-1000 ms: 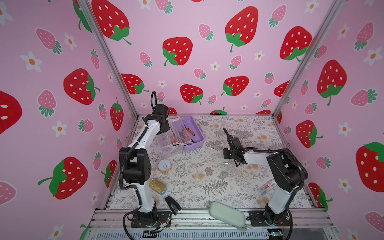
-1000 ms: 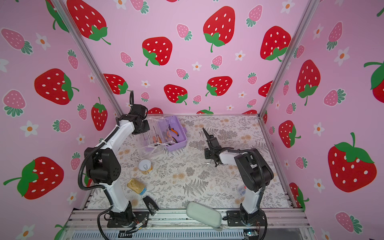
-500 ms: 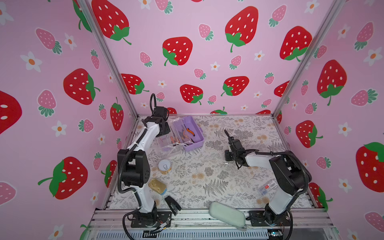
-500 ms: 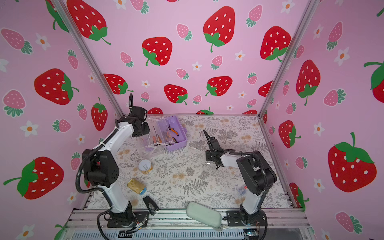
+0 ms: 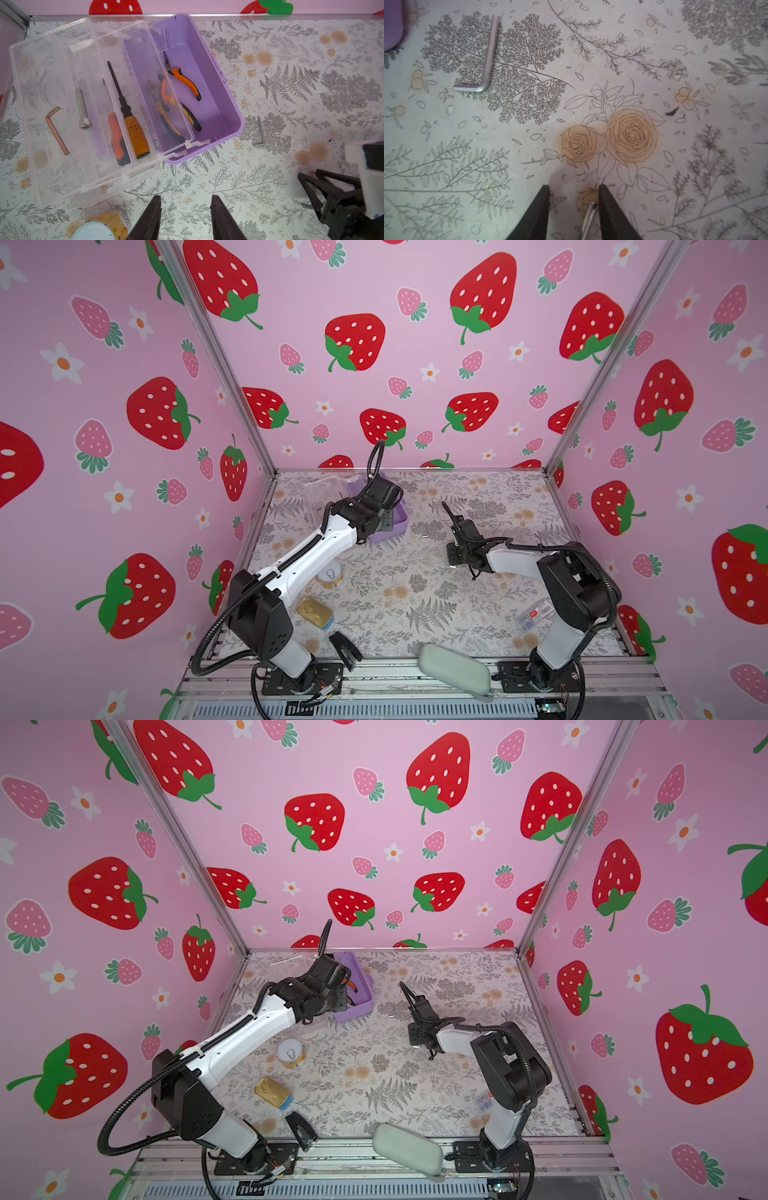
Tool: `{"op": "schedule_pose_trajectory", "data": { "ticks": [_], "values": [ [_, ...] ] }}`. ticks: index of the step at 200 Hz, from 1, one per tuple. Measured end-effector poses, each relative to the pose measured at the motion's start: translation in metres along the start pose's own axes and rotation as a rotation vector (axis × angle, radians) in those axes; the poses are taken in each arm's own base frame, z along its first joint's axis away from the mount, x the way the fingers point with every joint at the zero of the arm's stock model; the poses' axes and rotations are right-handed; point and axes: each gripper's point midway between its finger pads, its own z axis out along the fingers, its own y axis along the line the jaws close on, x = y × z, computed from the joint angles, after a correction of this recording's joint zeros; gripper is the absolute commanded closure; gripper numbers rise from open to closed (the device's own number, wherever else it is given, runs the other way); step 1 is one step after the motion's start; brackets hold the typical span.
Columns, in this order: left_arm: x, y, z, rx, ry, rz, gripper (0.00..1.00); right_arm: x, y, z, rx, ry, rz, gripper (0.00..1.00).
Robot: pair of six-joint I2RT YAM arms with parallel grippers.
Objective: Pack the tool kit
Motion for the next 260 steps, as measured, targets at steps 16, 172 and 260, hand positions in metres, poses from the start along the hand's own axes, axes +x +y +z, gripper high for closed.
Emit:
{"op": "schedule_pose_trajectory", "data": {
  "ticks": [16,172,260],
  "values": [
    [0.012,-0.007,0.006,0.003,0.027,0.009,0.57,-0.002,0.000,0.001,0.005,-0.001,0.000,0.61],
    [0.056,-0.099,0.052,0.153,0.154,0.061,0.56,0.008,-0.005,-0.006,0.034,0.082,-0.025,0.69],
    [0.070,-0.125,0.071,0.260,0.186,0.021,0.55,0.008,0.005,-0.003,-0.016,0.067,0.009,0.75]
  ]
}}
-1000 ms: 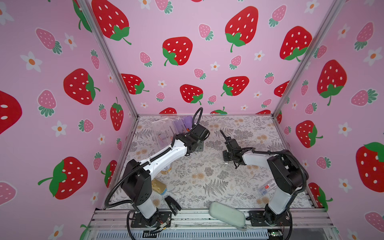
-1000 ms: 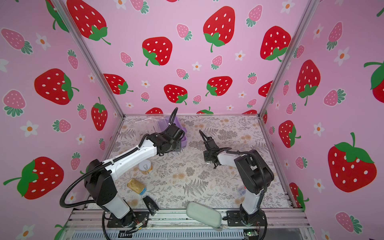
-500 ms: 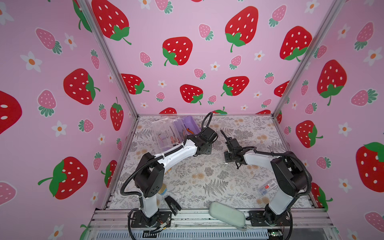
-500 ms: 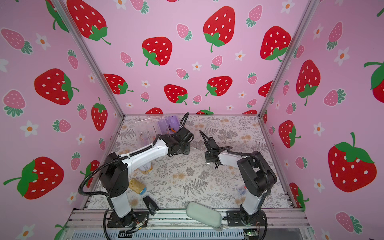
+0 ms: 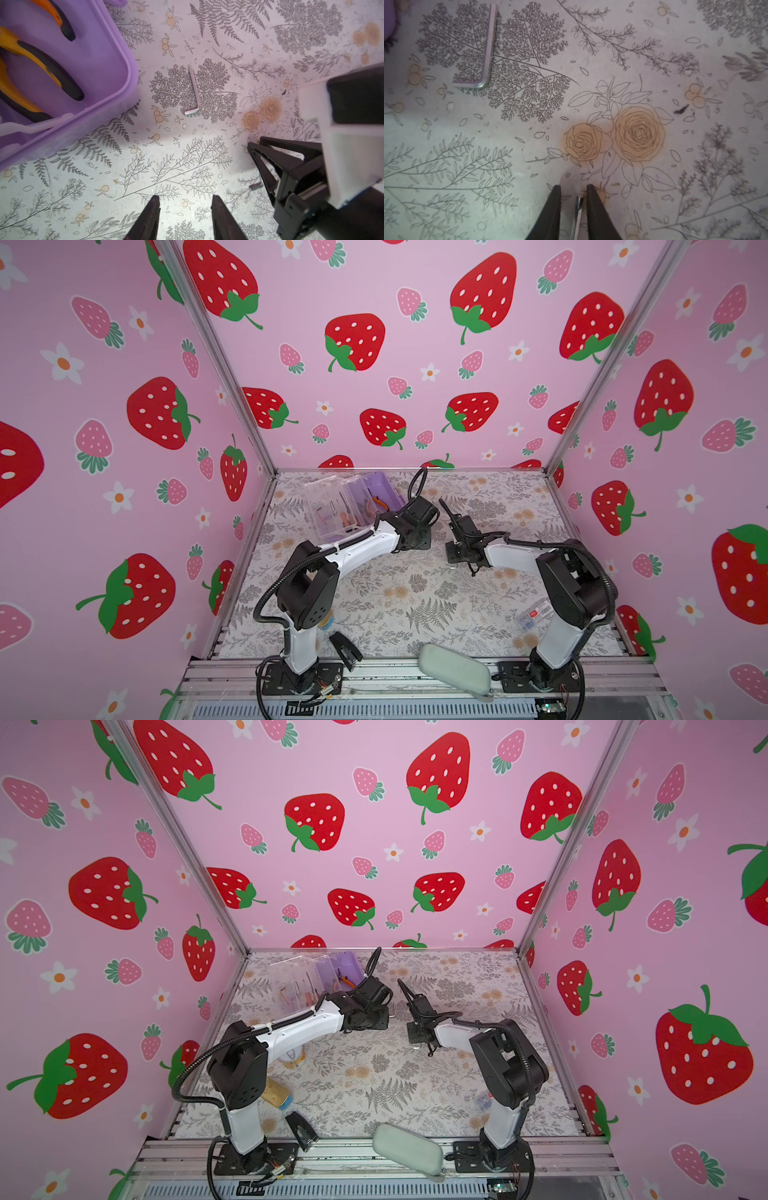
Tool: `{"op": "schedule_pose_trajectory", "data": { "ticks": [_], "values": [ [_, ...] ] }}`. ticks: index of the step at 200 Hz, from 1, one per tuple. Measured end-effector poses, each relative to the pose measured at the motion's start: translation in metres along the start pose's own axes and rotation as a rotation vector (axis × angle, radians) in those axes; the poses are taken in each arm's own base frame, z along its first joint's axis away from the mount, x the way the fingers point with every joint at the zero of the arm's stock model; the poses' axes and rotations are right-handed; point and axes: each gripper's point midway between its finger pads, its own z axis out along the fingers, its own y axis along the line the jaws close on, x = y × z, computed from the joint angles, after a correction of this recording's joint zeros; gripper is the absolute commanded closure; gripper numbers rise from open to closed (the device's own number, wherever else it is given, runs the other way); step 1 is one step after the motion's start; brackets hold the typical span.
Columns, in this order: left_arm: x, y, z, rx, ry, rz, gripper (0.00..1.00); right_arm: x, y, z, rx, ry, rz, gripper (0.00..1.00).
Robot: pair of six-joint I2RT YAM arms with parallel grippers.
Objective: Pack the tool kit
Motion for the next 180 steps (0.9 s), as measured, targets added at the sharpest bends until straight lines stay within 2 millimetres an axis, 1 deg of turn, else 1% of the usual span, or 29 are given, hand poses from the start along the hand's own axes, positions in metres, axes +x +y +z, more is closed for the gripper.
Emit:
{"op": "schedule_pose_trajectory", "data": {
  "ticks": [13,26,36,54,74,101,127,141,156,168,180],
  "values": [
    [0.005,-0.003,0.004,0.023,0.011,0.000,0.55,0.004,0.001,-0.002,-0.004,-0.004,0.007,0.76],
    [0.010,-0.006,0.008,0.052,0.026,0.000,0.55,0.007,0.004,-0.004,-0.001,-0.009,0.013,0.80],
    [0.016,-0.010,0.012,0.074,0.038,0.002,0.55,0.009,0.007,-0.005,-0.001,-0.012,0.011,0.86],
    [0.027,-0.017,0.018,0.110,0.060,0.010,0.55,0.012,0.013,-0.006,-0.011,-0.022,0.021,1.00],
    [0.045,-0.025,0.026,0.150,0.095,0.028,0.56,0.012,0.017,-0.008,-0.011,-0.038,0.021,1.00],
    [0.066,-0.030,0.032,0.182,0.130,0.048,0.56,0.012,0.017,-0.008,-0.002,-0.053,0.032,1.00],
    [0.081,-0.025,0.036,0.198,0.146,0.056,0.55,0.018,0.014,-0.014,-0.008,-0.062,0.051,1.00],
    [0.087,-0.022,0.033,0.212,0.142,0.056,0.55,0.025,0.013,-0.019,-0.021,-0.059,0.056,1.00],
    [0.089,-0.022,0.025,0.250,0.120,0.051,0.53,0.029,0.013,-0.026,-0.042,-0.066,0.061,1.00],
    [0.088,-0.025,0.017,0.289,0.094,0.045,0.51,0.026,0.015,-0.033,-0.065,-0.079,0.068,1.00],
    [0.087,-0.030,0.008,0.331,0.065,0.040,0.50,0.019,0.018,-0.041,-0.100,-0.107,0.083,1.00]
  ]
}}
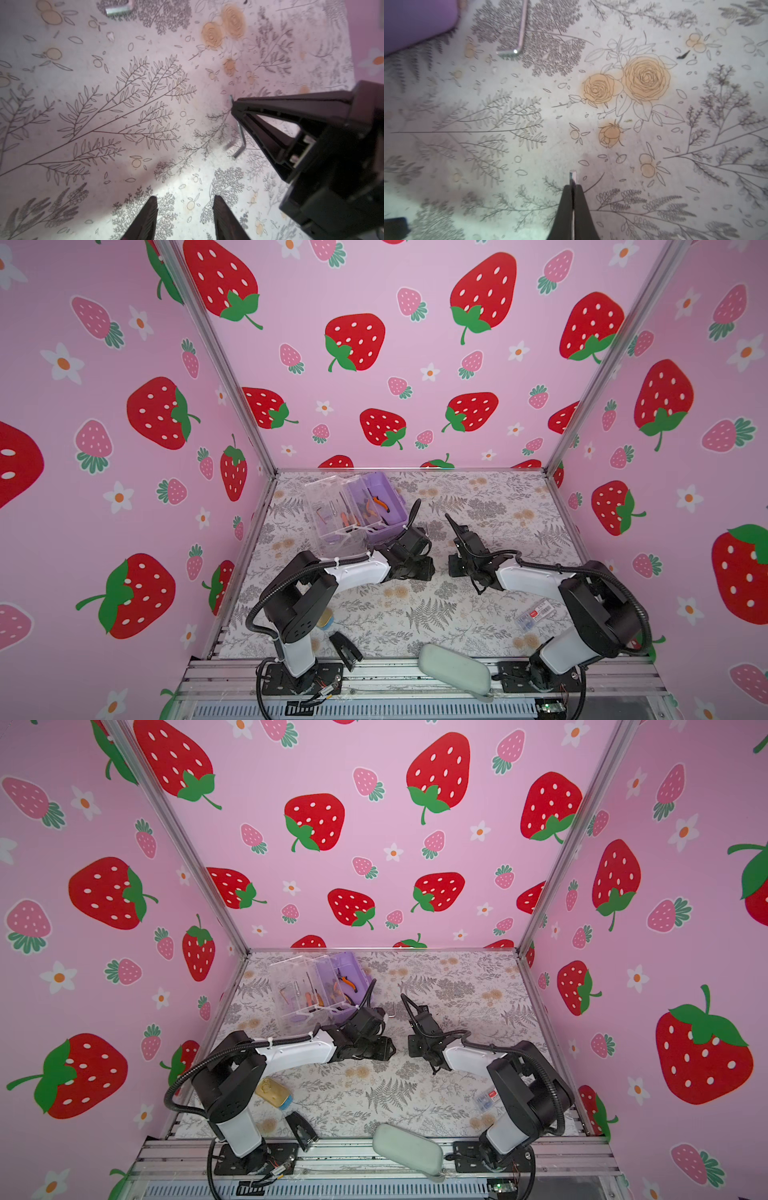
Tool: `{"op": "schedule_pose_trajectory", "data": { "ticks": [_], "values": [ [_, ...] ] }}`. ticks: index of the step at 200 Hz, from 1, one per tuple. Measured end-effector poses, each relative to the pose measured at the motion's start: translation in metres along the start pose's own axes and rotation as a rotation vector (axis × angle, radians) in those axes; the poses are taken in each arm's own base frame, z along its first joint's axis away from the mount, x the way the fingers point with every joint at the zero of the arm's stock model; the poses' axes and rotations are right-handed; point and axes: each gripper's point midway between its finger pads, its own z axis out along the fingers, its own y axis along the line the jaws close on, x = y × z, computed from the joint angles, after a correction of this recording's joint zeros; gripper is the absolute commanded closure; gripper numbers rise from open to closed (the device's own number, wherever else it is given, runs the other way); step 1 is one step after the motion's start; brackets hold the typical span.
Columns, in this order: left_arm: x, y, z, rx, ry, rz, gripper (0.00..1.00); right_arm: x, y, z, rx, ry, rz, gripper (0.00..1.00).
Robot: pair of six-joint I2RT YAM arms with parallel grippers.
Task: Pack the tool kit
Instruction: 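Lift the silver hex key with the right gripper while the left gripper approaches it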
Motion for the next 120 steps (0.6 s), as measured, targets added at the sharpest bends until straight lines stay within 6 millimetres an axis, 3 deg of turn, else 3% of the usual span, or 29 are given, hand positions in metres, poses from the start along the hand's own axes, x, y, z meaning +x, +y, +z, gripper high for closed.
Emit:
{"op": "schedule_pose_trajectory", "data": {
  "ticks": [35,82,120],
  "values": [
    [-0.001,-0.023,-0.013,0.102,-0.064,0.011,0.48,-0.019,0.013,-0.020,-0.160,-0.075,0.080,1.00],
    [0.002,-0.053,-0.026,0.221,-0.119,0.018,0.42,-0.011,0.012,-0.028,-0.333,-0.043,0.219,1.00],
    [0.003,-0.064,-0.026,0.261,-0.118,0.018,0.44,-0.019,0.033,-0.044,-0.479,-0.045,0.252,1.00]
  ]
}}
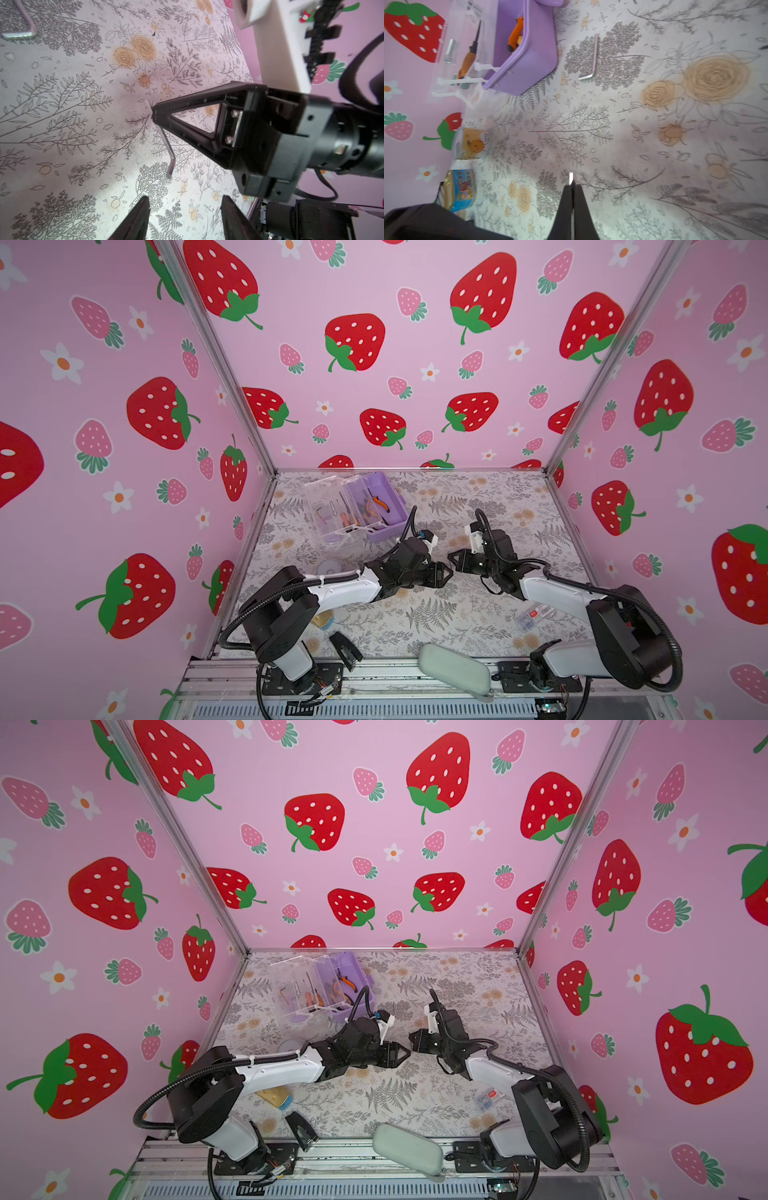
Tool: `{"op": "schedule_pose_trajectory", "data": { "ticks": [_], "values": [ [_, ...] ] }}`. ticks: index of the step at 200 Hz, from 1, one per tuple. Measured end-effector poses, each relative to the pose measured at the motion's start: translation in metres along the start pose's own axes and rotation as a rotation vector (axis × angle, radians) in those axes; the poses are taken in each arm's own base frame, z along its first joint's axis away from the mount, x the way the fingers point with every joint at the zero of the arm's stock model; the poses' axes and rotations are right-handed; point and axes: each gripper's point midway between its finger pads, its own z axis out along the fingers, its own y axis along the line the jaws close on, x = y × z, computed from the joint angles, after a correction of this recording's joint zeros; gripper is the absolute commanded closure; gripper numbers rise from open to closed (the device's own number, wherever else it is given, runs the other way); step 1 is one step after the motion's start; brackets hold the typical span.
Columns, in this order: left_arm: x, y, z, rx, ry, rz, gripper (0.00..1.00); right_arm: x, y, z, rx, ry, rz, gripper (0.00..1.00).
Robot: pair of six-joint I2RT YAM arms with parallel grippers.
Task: Pack the tool kit
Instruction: 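Lift the silver hex key with the right gripper while the left gripper approaches it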
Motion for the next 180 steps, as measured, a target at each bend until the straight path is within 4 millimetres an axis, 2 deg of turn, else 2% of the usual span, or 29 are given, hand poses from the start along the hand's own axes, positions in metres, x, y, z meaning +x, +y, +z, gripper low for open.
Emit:
{"op": "schedule_pose_trajectory", "data": {
  "ticks": [19,58,87,140,177,180],
  "values": [
    [0.001,-0.002,0.005,0.011,0.012,-0.008,0.45,-0.002,0.011,-0.003,-0.056,-0.003,0.012,1.00],
    [0.005,0.001,0.012,0.008,0.029,-0.024,0.48,-0.004,0.022,-0.005,-0.116,0.000,0.038,1.00],
    [0.000,-0.004,0.011,0.016,0.019,-0.022,0.66,-0.001,0.026,-0.008,-0.142,0.006,0.056,1.00],
    [-0.012,-0.012,0.010,0.011,0.006,0.001,0.90,0.001,0.035,-0.018,-0.189,-0.008,0.065,1.00],
    [-0.019,-0.013,0.009,-0.010,0.000,0.017,0.93,-0.001,0.038,-0.023,-0.200,-0.022,0.059,1.00],
    [-0.019,-0.012,0.009,-0.014,-0.001,0.021,0.97,-0.002,0.038,-0.023,-0.200,-0.024,0.058,1.00]
  ]
}}
